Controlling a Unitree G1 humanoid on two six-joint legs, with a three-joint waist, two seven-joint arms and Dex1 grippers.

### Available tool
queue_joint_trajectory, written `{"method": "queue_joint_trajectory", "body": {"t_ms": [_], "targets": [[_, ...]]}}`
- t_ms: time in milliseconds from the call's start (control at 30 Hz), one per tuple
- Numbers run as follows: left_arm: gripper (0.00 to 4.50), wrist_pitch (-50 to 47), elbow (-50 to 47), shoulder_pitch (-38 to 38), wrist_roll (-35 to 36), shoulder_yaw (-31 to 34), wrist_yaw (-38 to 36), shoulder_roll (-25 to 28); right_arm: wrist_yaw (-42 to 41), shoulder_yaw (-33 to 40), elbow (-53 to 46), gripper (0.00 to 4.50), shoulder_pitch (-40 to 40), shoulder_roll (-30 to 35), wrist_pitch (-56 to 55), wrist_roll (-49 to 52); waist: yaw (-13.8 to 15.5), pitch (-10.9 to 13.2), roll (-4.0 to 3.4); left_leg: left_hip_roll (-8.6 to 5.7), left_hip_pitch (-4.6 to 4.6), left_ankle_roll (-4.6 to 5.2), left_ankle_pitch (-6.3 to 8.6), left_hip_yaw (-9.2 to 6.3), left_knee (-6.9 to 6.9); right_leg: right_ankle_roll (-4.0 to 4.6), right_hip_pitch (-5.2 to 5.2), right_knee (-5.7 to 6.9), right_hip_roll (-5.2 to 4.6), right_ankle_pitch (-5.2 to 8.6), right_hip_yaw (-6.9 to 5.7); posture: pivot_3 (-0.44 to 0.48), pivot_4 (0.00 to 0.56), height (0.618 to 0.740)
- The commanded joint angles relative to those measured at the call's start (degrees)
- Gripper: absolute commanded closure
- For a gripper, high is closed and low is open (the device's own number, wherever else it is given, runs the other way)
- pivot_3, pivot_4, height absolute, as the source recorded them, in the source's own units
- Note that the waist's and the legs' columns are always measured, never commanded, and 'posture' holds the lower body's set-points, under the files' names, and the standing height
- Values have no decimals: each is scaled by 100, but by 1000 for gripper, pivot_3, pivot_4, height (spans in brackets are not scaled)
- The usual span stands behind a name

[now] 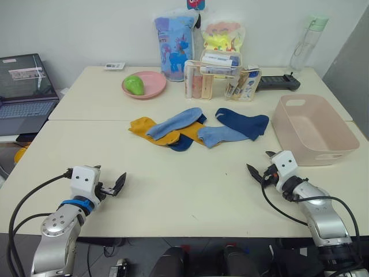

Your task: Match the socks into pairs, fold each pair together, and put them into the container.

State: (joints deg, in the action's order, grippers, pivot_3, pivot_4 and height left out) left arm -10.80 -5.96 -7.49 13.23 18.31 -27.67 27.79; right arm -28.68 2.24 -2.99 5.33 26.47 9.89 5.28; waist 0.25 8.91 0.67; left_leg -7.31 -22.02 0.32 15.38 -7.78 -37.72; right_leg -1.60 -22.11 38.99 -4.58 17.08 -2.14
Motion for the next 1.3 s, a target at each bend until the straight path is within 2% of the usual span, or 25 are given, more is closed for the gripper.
{"method": "queue_joint_trajectory", "body": {"t_ms": [33,267,467,1300], "targets": [[0,101,-106,-14,-6,46,-12,86,0,136,-248,50,20,-4,-113,108,0,0,0,0,0,0,0,0,0,0,0,0,0,0,0,0,150,740],[0,341,-228,-73,-267,-114,96,21,-26,365,-527,50,68,-199,-115,595,2,0,0,0,0,0,0,0,0,0,0,0,0,0,0,0,150,740],[0,295,-266,65,206,-44,-201,14,43,447,-668,50,145,-320,-82,737,2,1,0,0,0,2,1,0,0,0,-1,0,0,0,0,0,150,740],[0,260,-131,170,318,-16,-158,54,85,273,-676,50,131,-241,-111,484,-1,1,0,0,0,1,1,1,1,0,-2,0,0,0,1,0,150,740]]}}
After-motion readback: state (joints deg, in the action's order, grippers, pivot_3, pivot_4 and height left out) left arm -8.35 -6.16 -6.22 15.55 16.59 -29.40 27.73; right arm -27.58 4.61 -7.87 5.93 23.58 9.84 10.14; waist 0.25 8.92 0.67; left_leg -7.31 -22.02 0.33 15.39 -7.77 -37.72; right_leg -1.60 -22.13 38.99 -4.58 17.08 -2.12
